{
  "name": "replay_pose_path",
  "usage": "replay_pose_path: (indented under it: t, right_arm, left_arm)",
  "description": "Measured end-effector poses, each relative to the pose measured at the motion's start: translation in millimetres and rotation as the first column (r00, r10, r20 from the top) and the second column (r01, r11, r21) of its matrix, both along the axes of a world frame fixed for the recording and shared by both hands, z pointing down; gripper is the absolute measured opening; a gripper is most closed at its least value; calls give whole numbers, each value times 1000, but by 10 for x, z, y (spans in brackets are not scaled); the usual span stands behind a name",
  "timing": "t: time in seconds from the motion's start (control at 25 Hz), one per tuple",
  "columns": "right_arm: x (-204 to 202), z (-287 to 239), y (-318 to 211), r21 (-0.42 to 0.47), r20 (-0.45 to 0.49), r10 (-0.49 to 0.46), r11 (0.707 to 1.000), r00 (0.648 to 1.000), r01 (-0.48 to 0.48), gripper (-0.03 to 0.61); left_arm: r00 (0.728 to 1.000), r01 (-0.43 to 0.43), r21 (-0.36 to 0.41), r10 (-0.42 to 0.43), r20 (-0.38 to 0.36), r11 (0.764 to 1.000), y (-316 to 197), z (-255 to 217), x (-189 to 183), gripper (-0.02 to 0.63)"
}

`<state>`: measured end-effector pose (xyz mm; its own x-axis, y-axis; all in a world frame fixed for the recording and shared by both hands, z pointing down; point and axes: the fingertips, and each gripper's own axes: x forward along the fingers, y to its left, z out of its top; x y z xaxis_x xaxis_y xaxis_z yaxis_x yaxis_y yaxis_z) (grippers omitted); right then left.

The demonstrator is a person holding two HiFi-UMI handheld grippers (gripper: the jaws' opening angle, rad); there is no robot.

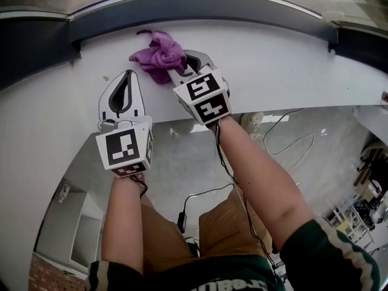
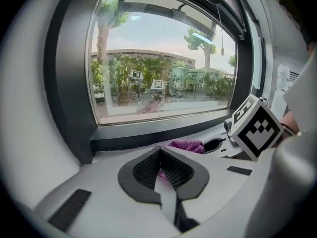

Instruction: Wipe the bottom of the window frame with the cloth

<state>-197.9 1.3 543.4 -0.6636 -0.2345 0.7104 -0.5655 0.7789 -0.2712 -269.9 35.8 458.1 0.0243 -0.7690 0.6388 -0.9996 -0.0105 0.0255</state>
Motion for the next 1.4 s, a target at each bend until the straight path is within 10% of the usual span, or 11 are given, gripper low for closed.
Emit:
replay_pose_path:
  t: [1.4]
  right_arm:
    - [2172,13,-626,18,-65,246,969,967,-246,113]
  left_arm:
    - [956,-287,32,288,-49,957,-797,96,2160,9]
